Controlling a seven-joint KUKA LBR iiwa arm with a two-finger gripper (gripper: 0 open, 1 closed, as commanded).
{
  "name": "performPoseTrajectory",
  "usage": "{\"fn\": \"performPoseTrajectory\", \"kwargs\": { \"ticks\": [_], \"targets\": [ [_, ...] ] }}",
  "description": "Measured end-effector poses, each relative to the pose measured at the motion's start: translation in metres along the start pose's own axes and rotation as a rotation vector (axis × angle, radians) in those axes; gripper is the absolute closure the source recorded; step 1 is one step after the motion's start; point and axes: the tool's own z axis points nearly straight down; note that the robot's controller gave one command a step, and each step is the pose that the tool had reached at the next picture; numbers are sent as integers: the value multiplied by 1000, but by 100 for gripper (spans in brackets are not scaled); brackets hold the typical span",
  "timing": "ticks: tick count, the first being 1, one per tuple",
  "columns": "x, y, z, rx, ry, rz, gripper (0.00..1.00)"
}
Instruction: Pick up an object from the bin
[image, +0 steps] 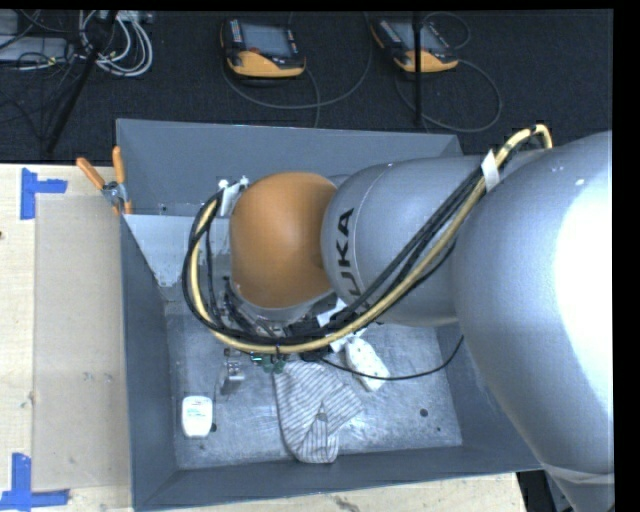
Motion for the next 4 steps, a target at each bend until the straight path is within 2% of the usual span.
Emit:
{"fn": "performPoseTrajectory", "kwargs": {
  "ticks": [1,2,3,4],
  "targets": [
    [-2,-1,-5,-2,-7,4,0],
    [83,23,60,-4,-10,-72,100],
    [83,23,60,-4,-10,-70,100],
    [75,17,-15,0,-4,-61,100]
  ]
}}
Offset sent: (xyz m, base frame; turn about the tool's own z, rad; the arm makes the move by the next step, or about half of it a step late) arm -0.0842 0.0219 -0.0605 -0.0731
